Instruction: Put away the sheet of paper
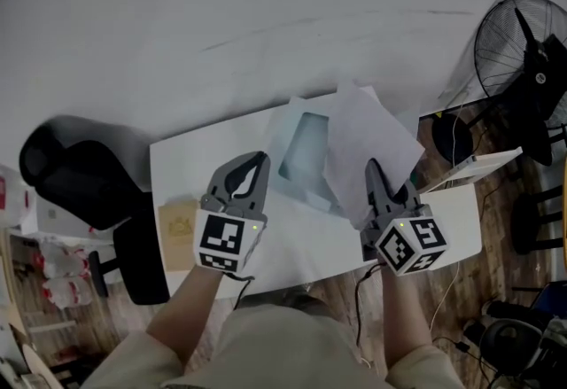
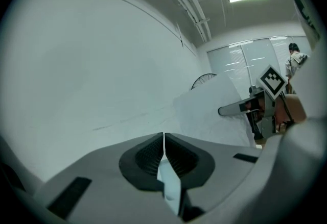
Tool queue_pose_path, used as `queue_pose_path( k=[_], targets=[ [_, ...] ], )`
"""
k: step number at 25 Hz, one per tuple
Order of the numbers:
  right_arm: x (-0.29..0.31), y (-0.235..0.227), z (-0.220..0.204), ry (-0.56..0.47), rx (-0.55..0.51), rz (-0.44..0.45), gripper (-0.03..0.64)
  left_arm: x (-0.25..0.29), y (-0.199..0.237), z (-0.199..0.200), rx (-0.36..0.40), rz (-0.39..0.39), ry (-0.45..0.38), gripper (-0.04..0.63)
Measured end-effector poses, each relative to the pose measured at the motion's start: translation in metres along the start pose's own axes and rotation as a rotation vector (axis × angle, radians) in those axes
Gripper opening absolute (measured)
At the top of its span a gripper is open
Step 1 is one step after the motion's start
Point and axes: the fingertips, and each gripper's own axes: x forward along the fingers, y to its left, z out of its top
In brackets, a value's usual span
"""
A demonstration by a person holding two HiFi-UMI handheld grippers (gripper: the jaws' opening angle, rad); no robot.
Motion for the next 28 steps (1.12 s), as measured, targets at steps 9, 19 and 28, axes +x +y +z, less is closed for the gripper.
queue_pose_path(
  k=[9,19,28],
  targets=[
    [0.036,-0.007,-0.037,0.094,0.027,-0.014,0.021,0.021,0.018,-0.042,-0.037,-0.016,0.072,0.028],
    [0.059,-0.042,-0.091,0.217,0.063,-0.079,0.021,0.041,0.023,-0.08,-0.103,-0.045,0.132,0.028],
    [0.067,-0.084,-0.116,0.274,0.083,-0.156,0.021,0.061,0.023,-0.105,-0.12,-0.067,0.179,0.028]
  ],
)
